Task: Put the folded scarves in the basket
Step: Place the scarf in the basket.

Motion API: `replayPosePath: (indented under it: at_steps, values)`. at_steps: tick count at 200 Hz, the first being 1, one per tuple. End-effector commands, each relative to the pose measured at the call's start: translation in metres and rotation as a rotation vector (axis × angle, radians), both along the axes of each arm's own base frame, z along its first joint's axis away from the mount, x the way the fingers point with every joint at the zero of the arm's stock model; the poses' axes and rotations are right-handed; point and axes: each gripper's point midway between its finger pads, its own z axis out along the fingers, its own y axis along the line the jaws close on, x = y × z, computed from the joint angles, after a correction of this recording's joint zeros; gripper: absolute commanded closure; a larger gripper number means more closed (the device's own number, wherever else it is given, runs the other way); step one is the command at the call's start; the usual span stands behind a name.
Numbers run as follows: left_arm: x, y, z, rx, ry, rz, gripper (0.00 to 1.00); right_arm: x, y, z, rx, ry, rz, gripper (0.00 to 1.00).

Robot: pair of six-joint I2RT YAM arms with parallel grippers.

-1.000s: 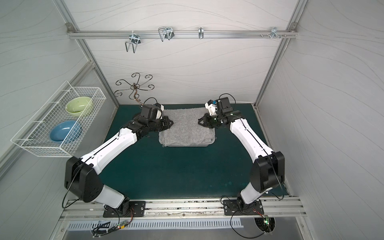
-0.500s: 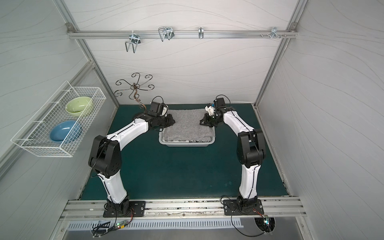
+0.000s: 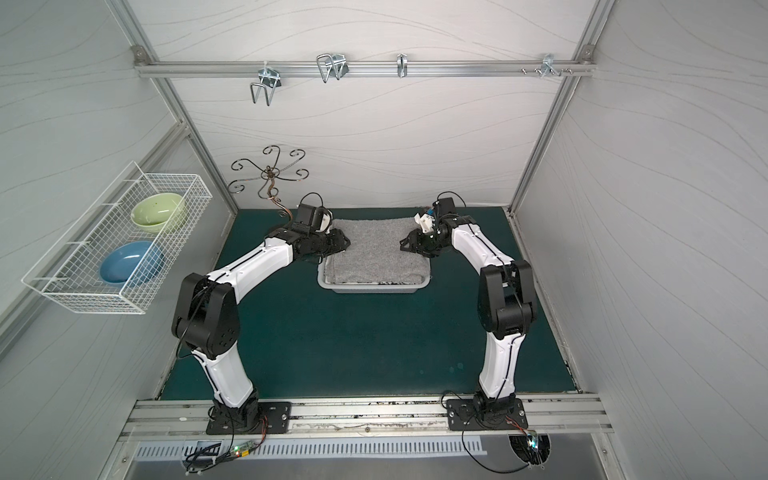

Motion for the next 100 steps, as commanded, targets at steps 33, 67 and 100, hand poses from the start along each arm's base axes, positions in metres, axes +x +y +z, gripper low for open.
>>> replayPosePath:
  at_steps: [33, 67, 100]
  values:
    - [-0.001, 0.017, 0.041, 0.036, -0.072, 0.022, 0.47, -0.005, -0.027, 0.029, -0.015, -0.043, -0.051, 0.44]
    - [-0.011, 0.041, 0.051, 0.063, -0.079, 0.072, 0.46, -0.014, -0.047, 0.040, -0.063, -0.063, -0.098, 0.43]
    - [-0.026, 0.064, 0.078, 0.111, -0.126, 0.145, 0.47, -0.027, -0.052, 0.075, -0.096, -0.140, -0.109, 0.43]
